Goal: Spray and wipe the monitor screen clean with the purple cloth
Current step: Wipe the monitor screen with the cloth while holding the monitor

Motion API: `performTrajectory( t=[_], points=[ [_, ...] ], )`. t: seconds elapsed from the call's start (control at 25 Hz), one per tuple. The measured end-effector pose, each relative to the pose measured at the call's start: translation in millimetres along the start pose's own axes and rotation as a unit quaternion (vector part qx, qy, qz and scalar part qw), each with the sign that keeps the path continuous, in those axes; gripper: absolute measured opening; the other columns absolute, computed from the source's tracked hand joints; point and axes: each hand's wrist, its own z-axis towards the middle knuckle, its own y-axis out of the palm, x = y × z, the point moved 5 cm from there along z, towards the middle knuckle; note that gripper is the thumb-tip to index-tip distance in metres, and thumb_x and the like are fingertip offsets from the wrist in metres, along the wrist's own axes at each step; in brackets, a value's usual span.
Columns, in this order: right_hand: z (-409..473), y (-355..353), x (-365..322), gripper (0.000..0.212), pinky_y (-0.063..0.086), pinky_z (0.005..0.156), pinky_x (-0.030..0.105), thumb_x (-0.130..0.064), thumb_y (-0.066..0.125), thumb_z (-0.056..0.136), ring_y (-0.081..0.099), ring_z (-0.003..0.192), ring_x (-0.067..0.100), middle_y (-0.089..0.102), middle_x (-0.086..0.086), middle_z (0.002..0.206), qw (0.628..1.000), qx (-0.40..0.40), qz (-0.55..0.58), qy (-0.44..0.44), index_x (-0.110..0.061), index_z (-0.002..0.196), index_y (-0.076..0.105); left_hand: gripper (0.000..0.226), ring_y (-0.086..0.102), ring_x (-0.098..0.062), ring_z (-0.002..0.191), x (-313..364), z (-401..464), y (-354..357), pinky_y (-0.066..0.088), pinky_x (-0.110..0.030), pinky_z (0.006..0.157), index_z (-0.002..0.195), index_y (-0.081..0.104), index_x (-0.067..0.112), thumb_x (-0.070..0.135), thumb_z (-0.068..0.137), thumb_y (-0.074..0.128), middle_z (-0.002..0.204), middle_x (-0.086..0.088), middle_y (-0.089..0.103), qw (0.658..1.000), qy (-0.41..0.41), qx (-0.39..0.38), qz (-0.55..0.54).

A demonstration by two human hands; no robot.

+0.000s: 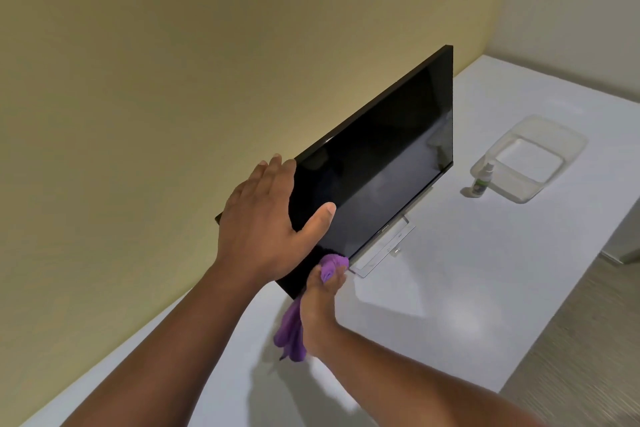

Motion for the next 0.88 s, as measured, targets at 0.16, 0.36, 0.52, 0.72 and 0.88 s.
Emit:
performTrajectory(
  t=[0.16, 0.36, 0.52, 0.72, 0.88],
  points=[
    [41.1, -24.0, -48.8, 0.033, 0.039, 0.115, 0.044, -0.038, 0.034, 0.107, 0.048, 0.134, 0.029, 0.041, 0.002, 0.134, 0.987, 0.01, 0.112, 0.111, -0.022, 0.135, 0.037, 0.1, 0.016, -0.025, 0.157, 22.9, 16.9, 3.0, 0.023, -0.048, 0.124, 0.159, 0.022, 0.018, 0.085, 0.085, 0.026, 0.17, -0.006, 0.019, 1.0, 0.005, -0.022, 0.007],
    [75.9, -64.1, -108.0, 0.041, 0.052, 0.105, 0.048, -0.036, 0.04, 0.105, 0.064, 0.117, 0.031, 0.064, 0.014, 0.13, 0.977, 0.016, 0.19, 0.094, -0.018, 0.139, 0.054, 0.1, 0.007, -0.022, 0.158, 52.8, 43.2, 9.5, 0.014, -0.043, 0.125, 0.162, 0.012, 0.022, 0.085, 0.085, 0.024, 0.172, -0.004, 0.011, 0.998, 0.041, -0.036, 0.014],
    [110.5, -99.1, -155.4, 0.042, 0.054, 0.102, 0.047, -0.04, 0.04, 0.105, 0.063, 0.114, 0.031, 0.064, 0.011, 0.127, 0.981, 0.032, 0.174, 0.084, -0.023, 0.142, 0.051, 0.102, 0.008, -0.022, 0.158, 75.1, 67.2, 17.8, 0.014, -0.042, 0.125, 0.162, 0.011, 0.019, 0.085, 0.086, 0.022, 0.171, -0.005, 0.012, 0.999, 0.029, -0.034, 0.025],
    [151.2, -138.5, -199.9, 0.038, 0.056, 0.1, 0.044, -0.043, 0.039, 0.105, 0.068, 0.109, 0.03, 0.068, 0.012, 0.12, 0.981, 0.013, 0.178, 0.076, -0.022, 0.13, 0.059, 0.106, 0.008, -0.02, 0.158, 110.8, 107.0, 24.7, 0.016, -0.041, 0.126, 0.163, 0.011, 0.018, 0.087, 0.083, 0.015, 0.171, -0.003, 0.012, 0.998, 0.025, -0.05, 0.025],
    [177.8, -163.9, -246.4, 0.032, 0.056, 0.102, 0.043, -0.041, 0.042, 0.106, 0.065, 0.11, 0.03, 0.065, 0.012, 0.123, 0.988, 0.015, 0.136, 0.066, -0.022, 0.128, 0.054, 0.106, 0.014, -0.019, 0.157, 138.0, 134.0, 27.8, 0.021, -0.041, 0.124, 0.162, 0.014, 0.019, 0.089, 0.083, 0.015, 0.171, -0.003, 0.016, 0.998, -0.003, -0.055, 0.023]
  ],
)
